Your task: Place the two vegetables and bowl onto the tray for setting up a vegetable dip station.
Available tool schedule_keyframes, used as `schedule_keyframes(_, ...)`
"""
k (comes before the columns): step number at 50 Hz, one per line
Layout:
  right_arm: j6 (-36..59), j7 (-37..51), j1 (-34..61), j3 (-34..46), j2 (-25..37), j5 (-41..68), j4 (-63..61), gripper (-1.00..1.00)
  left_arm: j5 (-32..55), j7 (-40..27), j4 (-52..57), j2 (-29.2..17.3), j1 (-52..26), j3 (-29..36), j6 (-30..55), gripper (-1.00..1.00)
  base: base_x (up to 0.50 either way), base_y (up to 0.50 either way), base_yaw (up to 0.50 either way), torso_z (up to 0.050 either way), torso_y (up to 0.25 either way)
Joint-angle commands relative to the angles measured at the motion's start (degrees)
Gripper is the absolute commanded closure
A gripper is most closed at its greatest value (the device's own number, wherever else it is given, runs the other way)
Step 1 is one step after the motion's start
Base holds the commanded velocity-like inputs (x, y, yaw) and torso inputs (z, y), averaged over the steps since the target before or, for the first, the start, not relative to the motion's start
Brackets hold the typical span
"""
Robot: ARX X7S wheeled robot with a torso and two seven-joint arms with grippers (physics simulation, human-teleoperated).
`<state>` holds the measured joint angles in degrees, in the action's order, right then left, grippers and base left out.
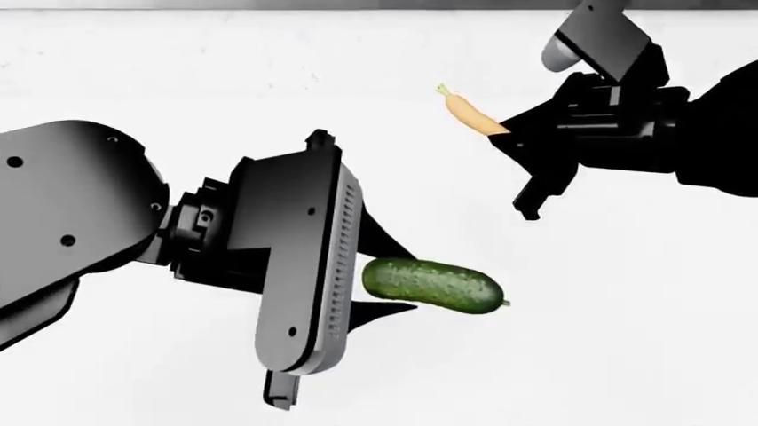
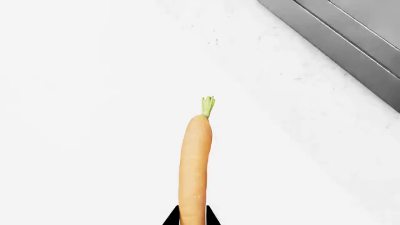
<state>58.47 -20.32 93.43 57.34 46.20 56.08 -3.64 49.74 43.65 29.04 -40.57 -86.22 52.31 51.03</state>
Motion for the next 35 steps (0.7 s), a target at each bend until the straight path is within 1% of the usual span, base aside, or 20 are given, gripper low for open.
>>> schedule_keyframes(1, 0.0, 0.2, -0.1, -0.1, 0.2, -0.2, -0.4, 1.0, 0.7, -0.7, 0.4, -0.1, -0.4, -0.5, 0.3, 1.0, 0.0, 0.0, 0.0, -0.003, 0.25)
schedule_keyframes(18, 0.3, 0.2, 0.2, -0.3, 0.3, 0.2, -0.8, 1.0, 1.3, -1.0, 0.7, -0.2, -0.7, -0.7, 0.6, 1.0, 0.0, 0.0, 0.0, -0.003, 0.25)
schedule_keyframes(21, 0.7, 0.6, 0.3, -0.4, 0.5, 0.5, -1.5, 1.0, 0.5, -1.9, 1.0, -0.5, 0.1, -1.6, -1.4, 1.0, 0.0, 0.0, 0.0, -0.003, 0.25)
schedule_keyframes(22, 1.2, 0.7, 0.4, -0.3, 1.0, 0.7, -2.9, 1.0, -0.1, -2.0, 1.8, -1.1, 0.2, -1.9, -2.5, 1.0, 0.0, 0.0, 0.0, 0.0, 0.0)
schedule_keyframes(30, 5.7, 2.0, 3.9, -1.6, 3.1, 3.7, -8.3, 1.0, 4.0, -2.7, 4.8, -2.1, -5.4, -3.9, 3.1, 1.0, 0.0, 0.0, 0.0, 0.0, 0.0)
schedule_keyframes(35, 7.4, 2.8, 5.2, -2.5, 4.0, 5.3, -10.4, 1.0, 6.9, -4.0, 6.1, -2.3, -7.5, -5.8, 5.0, 1.0, 0.0, 0.0, 0.0, 0.0, 0.0)
